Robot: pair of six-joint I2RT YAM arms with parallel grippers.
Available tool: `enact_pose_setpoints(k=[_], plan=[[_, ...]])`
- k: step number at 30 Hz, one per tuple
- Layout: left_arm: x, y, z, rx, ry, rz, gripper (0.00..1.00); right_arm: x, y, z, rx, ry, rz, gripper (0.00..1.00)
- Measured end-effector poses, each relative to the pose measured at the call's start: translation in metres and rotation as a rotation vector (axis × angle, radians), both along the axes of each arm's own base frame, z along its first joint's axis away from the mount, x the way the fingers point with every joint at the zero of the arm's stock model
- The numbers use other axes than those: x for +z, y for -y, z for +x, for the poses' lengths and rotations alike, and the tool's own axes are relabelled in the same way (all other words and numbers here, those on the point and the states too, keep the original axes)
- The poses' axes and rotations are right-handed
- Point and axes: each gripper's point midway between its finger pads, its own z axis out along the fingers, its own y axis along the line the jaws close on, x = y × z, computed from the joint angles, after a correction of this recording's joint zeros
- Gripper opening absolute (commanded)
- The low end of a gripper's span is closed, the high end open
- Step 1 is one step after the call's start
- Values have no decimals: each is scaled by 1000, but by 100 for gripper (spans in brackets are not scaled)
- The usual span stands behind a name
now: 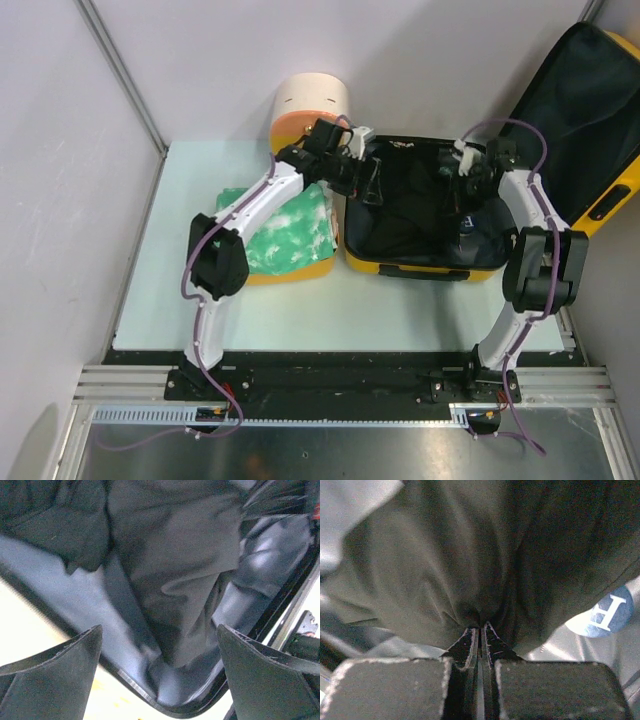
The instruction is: Open, take out, and arrange the luggage
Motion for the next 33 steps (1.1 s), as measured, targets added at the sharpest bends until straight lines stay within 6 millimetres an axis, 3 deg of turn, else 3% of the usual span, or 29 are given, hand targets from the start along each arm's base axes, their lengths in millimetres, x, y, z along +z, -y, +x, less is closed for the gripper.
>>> enact_pose_setpoints(k=[3,8,13,17,21,29,33], plan=[[0,28,-8,-41,-11,-31,100,-45,21,-10,-40,-118,-17,0],[-11,71,-16,-71,-52,-74,100,-93,19,-14,-34,-231,-10,0],[-58,94,-24,-52,-140,-38,100,-96,17,-11,-26,-220,-11,0],[-100,96,-17,21,-178,29,100,-98,15,-11,-22,-216,-3,0],[-128,93,-10,89,-190,85,100,-98,15,-10,-20,-211,2,0],[-125,112,-9,54,-229,5,98,-99,9,-9,-6,-200,2,0],[-123,111,-7,29,-276,-47,76,-100,5,-7,5,-190,-3,0]])
